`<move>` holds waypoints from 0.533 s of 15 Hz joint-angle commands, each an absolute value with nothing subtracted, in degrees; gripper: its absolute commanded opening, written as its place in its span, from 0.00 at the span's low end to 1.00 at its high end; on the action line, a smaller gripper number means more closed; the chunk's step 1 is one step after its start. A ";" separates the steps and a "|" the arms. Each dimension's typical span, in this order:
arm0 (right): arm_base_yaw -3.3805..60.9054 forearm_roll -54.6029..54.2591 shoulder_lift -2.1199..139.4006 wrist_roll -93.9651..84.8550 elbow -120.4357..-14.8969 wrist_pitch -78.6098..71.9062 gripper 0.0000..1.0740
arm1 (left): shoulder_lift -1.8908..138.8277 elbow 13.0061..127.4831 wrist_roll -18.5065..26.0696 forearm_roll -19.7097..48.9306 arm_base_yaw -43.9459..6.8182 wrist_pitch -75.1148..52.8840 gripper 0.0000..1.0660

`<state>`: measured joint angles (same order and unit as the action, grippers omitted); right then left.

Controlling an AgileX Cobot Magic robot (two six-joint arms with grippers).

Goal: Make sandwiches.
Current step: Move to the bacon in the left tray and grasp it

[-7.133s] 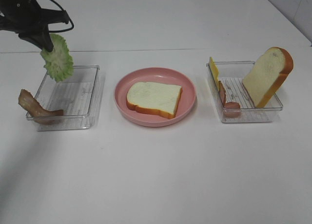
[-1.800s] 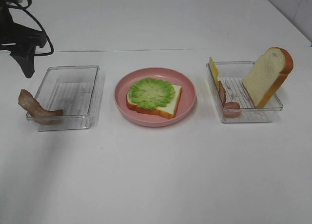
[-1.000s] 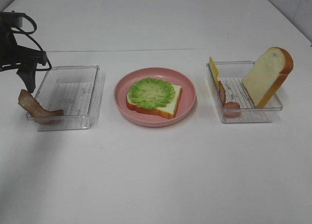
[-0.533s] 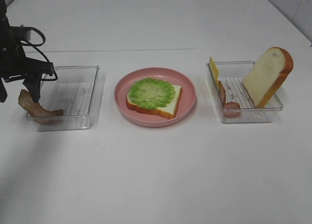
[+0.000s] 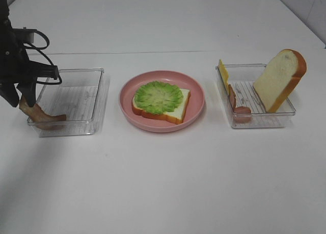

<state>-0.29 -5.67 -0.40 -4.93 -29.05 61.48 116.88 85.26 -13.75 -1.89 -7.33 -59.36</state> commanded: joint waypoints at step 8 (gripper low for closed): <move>-0.63 -5.50 -1.15 -5.33 -28.99 60.85 0.71 | 117.11 85.03 -13.98 -1.43 -7.28 -59.01 0.00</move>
